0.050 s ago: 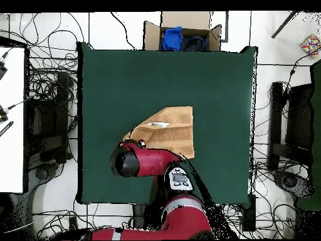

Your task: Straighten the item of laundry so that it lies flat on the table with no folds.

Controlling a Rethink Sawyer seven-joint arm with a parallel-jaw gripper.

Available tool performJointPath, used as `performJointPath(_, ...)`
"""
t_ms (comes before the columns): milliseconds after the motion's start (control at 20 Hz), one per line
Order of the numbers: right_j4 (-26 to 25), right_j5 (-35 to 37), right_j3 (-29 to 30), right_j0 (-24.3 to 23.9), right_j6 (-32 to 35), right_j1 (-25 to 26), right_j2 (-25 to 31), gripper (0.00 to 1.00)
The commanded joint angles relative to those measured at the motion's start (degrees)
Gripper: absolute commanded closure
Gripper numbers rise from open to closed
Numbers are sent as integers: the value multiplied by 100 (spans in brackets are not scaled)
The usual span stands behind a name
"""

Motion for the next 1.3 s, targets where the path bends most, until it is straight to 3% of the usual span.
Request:
performJointPath(50, -94, -282, 307, -161, 1034, -239, 98, 0)
performJointPath(350, -107, -244, 617, -201, 1048, -561, 108, 0)
performJointPath(650, -21, -638, 208, -125, 1091, 116, 207, 0)
performJointPath(1000, 63, -535, 384, 1, 1105, -139, 102, 0)
performJointPath(1300, 37, -736, 232, -34, 1082, 195, 181, 0)
